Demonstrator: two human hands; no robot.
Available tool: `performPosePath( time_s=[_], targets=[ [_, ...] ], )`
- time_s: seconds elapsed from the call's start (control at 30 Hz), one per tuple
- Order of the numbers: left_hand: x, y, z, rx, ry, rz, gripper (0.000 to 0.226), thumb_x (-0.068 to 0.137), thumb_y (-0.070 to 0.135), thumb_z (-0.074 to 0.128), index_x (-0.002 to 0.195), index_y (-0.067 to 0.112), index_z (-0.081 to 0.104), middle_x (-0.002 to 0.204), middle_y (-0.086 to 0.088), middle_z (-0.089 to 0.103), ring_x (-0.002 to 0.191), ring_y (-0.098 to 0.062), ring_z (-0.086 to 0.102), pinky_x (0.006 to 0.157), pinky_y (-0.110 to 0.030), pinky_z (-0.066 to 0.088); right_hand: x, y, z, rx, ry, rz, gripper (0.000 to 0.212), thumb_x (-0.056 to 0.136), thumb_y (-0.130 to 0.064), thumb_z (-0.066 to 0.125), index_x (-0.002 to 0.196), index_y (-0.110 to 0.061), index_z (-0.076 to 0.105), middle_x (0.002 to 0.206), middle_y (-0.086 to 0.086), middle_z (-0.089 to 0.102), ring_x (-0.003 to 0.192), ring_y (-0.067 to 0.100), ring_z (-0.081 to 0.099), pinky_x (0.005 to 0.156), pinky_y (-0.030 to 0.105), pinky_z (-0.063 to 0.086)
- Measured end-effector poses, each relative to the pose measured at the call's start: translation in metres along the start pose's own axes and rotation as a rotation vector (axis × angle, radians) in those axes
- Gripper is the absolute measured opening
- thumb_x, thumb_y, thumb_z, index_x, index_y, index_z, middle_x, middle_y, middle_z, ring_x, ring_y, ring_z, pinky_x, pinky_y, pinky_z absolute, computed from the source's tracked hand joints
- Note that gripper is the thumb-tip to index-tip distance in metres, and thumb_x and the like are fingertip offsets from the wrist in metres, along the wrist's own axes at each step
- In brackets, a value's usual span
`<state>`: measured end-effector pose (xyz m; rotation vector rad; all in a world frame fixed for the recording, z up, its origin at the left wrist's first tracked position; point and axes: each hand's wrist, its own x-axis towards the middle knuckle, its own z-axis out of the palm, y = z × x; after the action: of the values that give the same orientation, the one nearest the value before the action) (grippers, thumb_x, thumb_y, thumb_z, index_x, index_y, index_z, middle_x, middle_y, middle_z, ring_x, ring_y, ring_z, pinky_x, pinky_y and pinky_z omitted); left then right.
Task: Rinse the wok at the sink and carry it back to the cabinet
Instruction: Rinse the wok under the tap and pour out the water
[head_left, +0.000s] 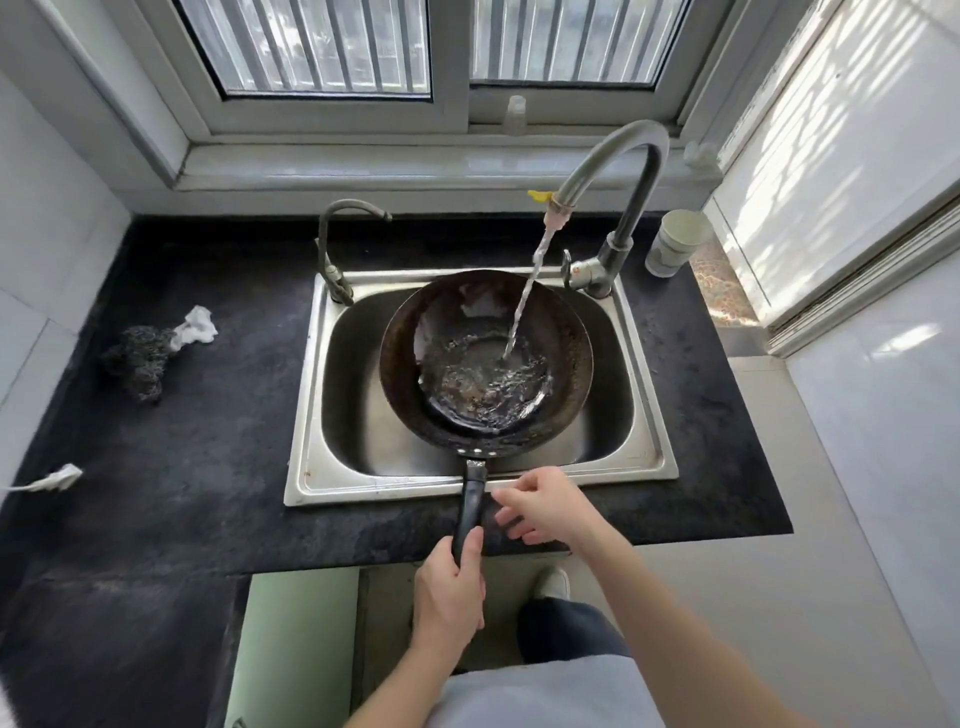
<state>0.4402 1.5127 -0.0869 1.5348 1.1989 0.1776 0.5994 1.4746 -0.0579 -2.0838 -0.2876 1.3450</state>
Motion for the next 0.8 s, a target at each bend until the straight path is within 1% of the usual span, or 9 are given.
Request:
performPosePath(
  time_s=[0.1,0.17,0.23,0.27,0.4,0.53,0.6,0.7,0.8],
  targets=[
    [0.001,0.003,0.006,-0.003,0.014,-0.023,0.045,0.098,0.039,0.047,0.071,0.003,0.052,0.042,0.001,0.05,0.031,-0.015,0.044,0.039,-0.027,0.038,0.014,0.0,-0.039,-0.042,0.115,-0.065,0.025,0.092,-0.031,0.068,0.089,-0.006,0.07,0.082,0.005,0.08,0.075,0.019,0.069,0.076,0.039,0.059],
    [0.002,0.005,0.009,-0.027,0.012,-0.052,0.047,0.098,0.04,0.047,0.073,0.0,0.051,0.041,0.002,0.047,0.029,-0.015,0.04,0.037,-0.028,0.035,0.023,-0.004,-0.068,-0.156,0.195,-0.134,0.022,0.09,-0.033,0.069,0.088,-0.011,0.072,0.082,-0.002,0.079,0.083,0.016,0.07,0.083,0.037,0.056],
    [0.002,0.006,0.013,-0.027,0.01,-0.077,0.047,0.097,0.042,0.046,0.071,0.003,0.049,0.04,0.002,0.044,0.029,-0.014,0.037,0.038,-0.029,0.033,0.033,-0.013,-0.096,-0.287,0.28,-0.212,0.022,0.09,-0.036,0.068,0.095,-0.014,0.07,0.092,-0.002,0.075,0.093,0.017,0.067,0.085,0.032,0.051],
    [0.002,0.006,0.014,-0.027,0.009,-0.099,0.046,0.097,0.043,0.046,0.071,0.005,0.048,0.039,0.003,0.043,0.029,-0.013,0.036,0.038,-0.029,0.032,0.038,-0.018,-0.108,-0.342,0.318,-0.266,0.023,0.091,-0.036,0.068,0.1,-0.015,0.069,0.098,0.0,0.073,0.098,0.019,0.066,0.086,0.032,0.049],
    [0.003,0.008,0.018,-0.05,0.034,-0.164,0.044,0.096,0.042,0.049,0.067,0.009,0.046,0.04,0.006,0.041,0.034,-0.013,0.035,0.04,-0.03,0.03,0.066,-0.044,-0.147,-0.487,0.432,-0.526,0.04,0.091,-0.035,0.069,0.123,-0.011,0.064,0.119,0.01,0.067,0.114,0.028,0.06,0.098,0.038,0.046],
    [-0.002,0.016,0.021,-0.129,0.037,-0.19,0.043,0.097,0.039,0.049,0.067,0.009,0.045,0.043,0.003,0.039,0.032,-0.012,0.032,0.034,-0.024,0.026,0.096,-0.084,-0.172,-0.554,0.549,-0.729,0.049,0.09,-0.034,0.071,0.13,-0.007,0.06,0.125,0.016,0.063,0.119,0.033,0.056,0.105,0.042,0.044],
    [-0.004,0.021,0.02,-0.117,0.032,-0.206,0.042,0.098,0.038,0.048,0.069,0.008,0.047,0.044,0.0,0.041,0.029,-0.01,0.032,0.031,-0.022,0.025,0.11,-0.104,-0.179,-0.527,0.602,-0.778,0.05,0.09,-0.034,0.071,0.13,-0.007,0.059,0.124,0.015,0.062,0.118,0.033,0.056,0.106,0.043,0.044],
    [-0.006,0.025,0.022,-0.102,0.047,-0.214,0.042,0.098,0.04,0.048,0.069,0.008,0.047,0.044,-0.001,0.042,0.026,-0.012,0.03,0.03,-0.019,0.023,0.127,-0.131,-0.189,-0.508,0.644,-0.797,0.051,0.091,-0.035,0.068,0.134,-0.011,0.055,0.13,0.014,0.06,0.123,0.032,0.054,0.103,0.045,0.045],
    [-0.007,0.028,0.024,-0.087,0.066,-0.225,0.043,0.097,0.042,0.049,0.069,0.009,0.046,0.041,-0.001,0.042,0.025,-0.015,0.028,0.031,-0.018,0.022,0.143,-0.146,-0.196,-0.602,0.574,-0.804,0.052,0.093,-0.033,0.066,0.138,-0.012,0.053,0.129,0.015,0.061,0.122,0.034,0.055,0.103,0.046,0.045]
  ],
)
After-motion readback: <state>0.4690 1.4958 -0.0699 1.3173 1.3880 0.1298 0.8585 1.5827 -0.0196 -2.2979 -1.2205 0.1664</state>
